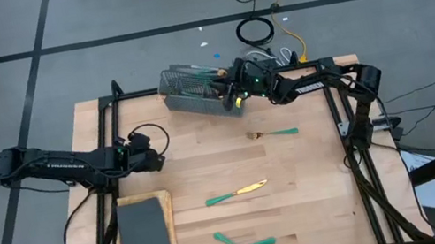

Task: Sort silverware
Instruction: Put the green table knife into the gray silverware basket, then adjust the gray silverware basket

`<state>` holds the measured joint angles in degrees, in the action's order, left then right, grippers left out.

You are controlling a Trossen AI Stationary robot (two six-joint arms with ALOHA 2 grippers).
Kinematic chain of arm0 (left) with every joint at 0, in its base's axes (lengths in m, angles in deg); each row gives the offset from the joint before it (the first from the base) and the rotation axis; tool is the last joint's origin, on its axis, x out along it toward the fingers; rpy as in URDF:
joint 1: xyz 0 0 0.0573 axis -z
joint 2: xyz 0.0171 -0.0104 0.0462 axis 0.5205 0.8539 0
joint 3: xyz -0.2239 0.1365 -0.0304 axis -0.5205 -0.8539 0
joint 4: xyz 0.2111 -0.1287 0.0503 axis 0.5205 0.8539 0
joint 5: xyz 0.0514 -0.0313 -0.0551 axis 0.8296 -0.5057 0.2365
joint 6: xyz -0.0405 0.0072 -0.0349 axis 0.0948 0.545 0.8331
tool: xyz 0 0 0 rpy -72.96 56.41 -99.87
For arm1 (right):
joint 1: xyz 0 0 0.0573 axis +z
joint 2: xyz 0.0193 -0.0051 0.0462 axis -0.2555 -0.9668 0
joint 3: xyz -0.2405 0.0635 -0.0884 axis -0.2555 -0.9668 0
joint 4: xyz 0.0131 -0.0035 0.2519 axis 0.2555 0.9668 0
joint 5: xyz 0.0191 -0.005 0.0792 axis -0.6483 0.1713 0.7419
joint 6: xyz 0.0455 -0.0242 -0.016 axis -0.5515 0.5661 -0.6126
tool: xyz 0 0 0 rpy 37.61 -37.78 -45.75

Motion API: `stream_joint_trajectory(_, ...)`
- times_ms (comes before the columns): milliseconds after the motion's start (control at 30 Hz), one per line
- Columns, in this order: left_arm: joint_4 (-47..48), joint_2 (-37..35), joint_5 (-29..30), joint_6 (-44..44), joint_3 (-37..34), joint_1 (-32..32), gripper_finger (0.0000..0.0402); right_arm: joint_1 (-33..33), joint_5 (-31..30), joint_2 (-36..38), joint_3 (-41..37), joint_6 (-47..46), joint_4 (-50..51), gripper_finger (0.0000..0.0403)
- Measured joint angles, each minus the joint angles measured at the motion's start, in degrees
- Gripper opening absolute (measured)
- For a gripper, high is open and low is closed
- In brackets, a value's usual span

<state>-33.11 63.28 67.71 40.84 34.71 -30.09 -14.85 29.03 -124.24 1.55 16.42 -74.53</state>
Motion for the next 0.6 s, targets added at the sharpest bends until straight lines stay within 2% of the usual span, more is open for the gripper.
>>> stream_joint_trajectory(200, 0.0, 0.0, 0.0, 0.0, 0.0, 0.0, 0.0011, 0.2, 2.2, 1.0, -0.1, 0.0, 0.7, 0.0132)
stream_joint_trajectory(333, 0.0, 0.0, 0.0, 0.0, 0.0, 0.0, 0.0011, 0.3, 4.6, 5.6, -0.1, 0.4, 0.4, 0.0144)
stream_joint_trajectory(400, 0.0, 0.0, 0.0, 0.0, 0.0, 0.0, 0.0011, 0.3, 5.5, 8.6, -0.1, 0.5, 1.0, 0.0145)
stream_joint_trajectory(500, -0.2, 0.0, 0.0, 0.0, 0.0, 0.0, 0.0011, 0.8, 11.6, 13.8, -0.1, -1.0, 4.9, 0.0138)
stream_joint_trajectory(600, -0.2, 0.0, 0.1, 0.0, 0.0, 0.0, 0.0011, 3.5, 16.1, 17.8, 0.1, -4.3, 11.3, 0.01)
